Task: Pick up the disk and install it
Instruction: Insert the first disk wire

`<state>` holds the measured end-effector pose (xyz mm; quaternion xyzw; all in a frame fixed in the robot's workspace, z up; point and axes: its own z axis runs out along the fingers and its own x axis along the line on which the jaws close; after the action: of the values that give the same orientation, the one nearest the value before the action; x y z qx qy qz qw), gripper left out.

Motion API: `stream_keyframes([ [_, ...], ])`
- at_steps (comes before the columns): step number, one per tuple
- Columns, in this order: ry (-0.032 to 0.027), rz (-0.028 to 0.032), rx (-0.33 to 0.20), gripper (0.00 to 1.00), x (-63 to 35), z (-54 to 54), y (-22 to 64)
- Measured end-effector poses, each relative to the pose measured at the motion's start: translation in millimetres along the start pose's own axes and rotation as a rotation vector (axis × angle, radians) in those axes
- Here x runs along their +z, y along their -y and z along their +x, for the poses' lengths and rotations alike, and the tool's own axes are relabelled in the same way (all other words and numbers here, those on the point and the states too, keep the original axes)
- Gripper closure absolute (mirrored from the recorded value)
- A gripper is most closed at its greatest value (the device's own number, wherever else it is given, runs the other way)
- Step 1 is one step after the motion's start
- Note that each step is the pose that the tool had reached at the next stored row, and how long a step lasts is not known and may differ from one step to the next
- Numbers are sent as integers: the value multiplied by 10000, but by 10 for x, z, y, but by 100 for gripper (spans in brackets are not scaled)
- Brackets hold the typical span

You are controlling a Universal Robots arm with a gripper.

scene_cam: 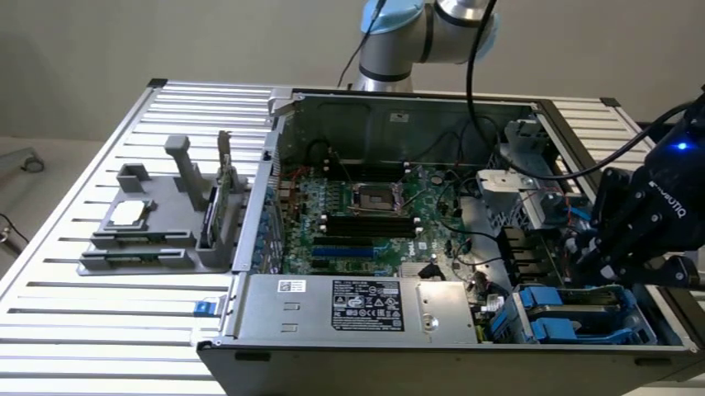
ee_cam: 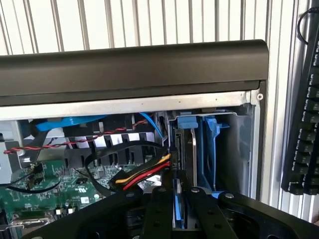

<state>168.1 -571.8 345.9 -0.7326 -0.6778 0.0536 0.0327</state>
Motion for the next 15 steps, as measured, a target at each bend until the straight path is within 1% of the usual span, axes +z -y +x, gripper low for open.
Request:
stream_keyframes([
  [2, 51, 42, 5, 84, -4, 5, -38],
  [4, 105, 91, 10, 84, -4, 7, -56],
  [7, 184, 204, 14, 84, 1, 9, -75],
  [10, 231, 368, 11, 84, 8, 9, -83],
  [11, 245, 409, 10, 84, 9, 10, -84],
  [12, 258, 437, 10, 84, 9, 10, -86],
  [15, 264, 478, 3, 84, 11, 11, -92],
])
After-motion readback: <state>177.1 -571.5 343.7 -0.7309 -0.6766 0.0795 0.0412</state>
